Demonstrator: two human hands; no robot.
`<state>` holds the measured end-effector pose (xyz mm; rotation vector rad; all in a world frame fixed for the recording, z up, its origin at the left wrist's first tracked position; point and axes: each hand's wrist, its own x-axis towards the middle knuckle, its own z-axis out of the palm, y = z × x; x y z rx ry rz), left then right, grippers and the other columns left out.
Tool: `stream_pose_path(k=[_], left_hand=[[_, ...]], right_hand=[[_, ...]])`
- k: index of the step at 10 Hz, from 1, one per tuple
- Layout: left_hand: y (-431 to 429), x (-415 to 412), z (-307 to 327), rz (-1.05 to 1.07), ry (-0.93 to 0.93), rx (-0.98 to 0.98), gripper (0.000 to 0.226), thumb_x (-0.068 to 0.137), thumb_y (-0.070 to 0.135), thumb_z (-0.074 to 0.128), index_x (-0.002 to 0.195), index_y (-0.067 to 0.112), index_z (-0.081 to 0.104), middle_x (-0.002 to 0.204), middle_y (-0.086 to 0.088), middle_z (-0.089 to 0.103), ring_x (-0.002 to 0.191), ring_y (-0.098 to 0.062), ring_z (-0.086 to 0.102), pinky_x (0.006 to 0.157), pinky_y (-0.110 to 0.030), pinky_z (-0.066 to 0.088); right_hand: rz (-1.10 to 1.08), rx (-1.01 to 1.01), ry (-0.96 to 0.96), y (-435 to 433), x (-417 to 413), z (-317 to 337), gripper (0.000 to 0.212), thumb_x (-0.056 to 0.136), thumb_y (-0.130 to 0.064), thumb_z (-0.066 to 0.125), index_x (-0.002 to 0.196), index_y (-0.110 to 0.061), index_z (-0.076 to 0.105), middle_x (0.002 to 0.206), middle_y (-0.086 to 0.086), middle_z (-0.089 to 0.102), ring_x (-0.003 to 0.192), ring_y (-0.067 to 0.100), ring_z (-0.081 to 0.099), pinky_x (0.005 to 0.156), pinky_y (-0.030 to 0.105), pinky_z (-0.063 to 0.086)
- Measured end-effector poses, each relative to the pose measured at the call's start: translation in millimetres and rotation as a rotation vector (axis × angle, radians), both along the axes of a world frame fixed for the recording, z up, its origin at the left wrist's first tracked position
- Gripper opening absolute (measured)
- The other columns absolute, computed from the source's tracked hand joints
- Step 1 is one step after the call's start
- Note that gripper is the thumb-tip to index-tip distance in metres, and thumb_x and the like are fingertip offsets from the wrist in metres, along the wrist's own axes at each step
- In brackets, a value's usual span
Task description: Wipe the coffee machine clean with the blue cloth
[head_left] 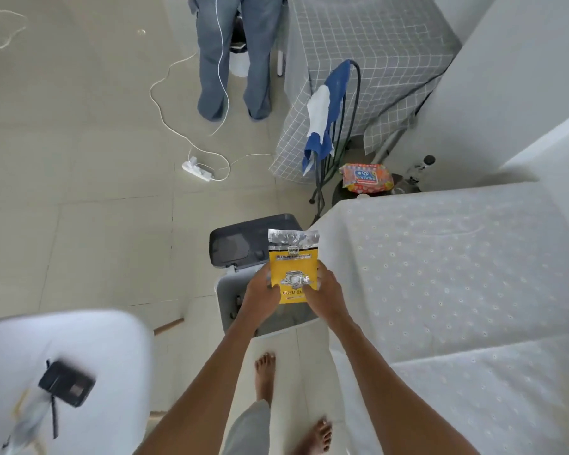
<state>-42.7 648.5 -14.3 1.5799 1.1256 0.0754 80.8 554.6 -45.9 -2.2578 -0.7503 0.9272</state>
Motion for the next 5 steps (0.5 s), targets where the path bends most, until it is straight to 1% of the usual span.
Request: stream_pose_path(k=[1,2,3,4,5], left_hand=[[16.8,9.2,-25.0,-0.017,0.04,-0.036,0.046,0.09,-0.005,0.045,0.112,0.036,0.047,0.1,0.003,0.064,0.073,-0.003,0.058,0.055,-0.01,0.039],[28.0,13.1,-54.7,-0.028,0.083,-0.116,0.043,0.092,0.001,0.047,0.129,0.023,0.052,0.108,-0.008,0.068,0.081,-0.019,0.063,0.063,-0.023,0.043],[43.0,11.4,-88.6,0.003,0.203,-0.177,0.051,0.093,0.013,0.051,0.142,0.005,0.039,0.123,-0.017,0.064,0.096,-0.031,0.063,0.071,-0.032,0.046],[54.8,3.3,-121.8,-0.012,0.284,-0.163,0.056,0.094,0.019,0.049,0.147,0.007,0.034,0.12,-0.024,0.062,0.105,-0.039,0.061,0.085,-0.046,0.05],[55.7,-8.6,-126.7,-0.053,0.329,-0.132,0.058,0.097,0.022,0.049,0.152,0.018,0.029,0.124,-0.018,0.061,0.109,-0.035,0.062,0.095,-0.049,0.051]], right_hand=[[-0.034,-0.037,0.016,18.7,7.3,-13.8,0.044,0.086,-0.01,0.06,0.127,-0.026,0.057,0.119,-0.001,0.068,0.108,0.021,0.063,0.089,0.032,0.05],[-0.022,-0.122,0.038,32.1,13.0,-39.5,0.043,0.092,-0.013,0.055,0.134,-0.021,0.052,0.125,0.007,0.063,0.117,0.028,0.061,0.089,0.032,0.046],[-0.036,-0.266,0.106,41.8,18.0,-56.1,0.057,0.099,-0.016,0.048,0.153,-0.007,0.034,0.15,0.019,0.046,0.137,0.036,0.048,0.106,0.038,0.04],[-0.038,-0.309,0.104,41.8,18.3,-65.0,0.058,0.1,-0.014,0.045,0.156,-0.005,0.029,0.154,0.02,0.041,0.139,0.035,0.046,0.109,0.038,0.039],[-0.016,-0.339,0.086,36.3,11.4,-53.1,0.053,0.105,-0.017,0.045,0.155,-0.008,0.029,0.154,0.016,0.042,0.137,0.032,0.048,0.106,0.036,0.043]])
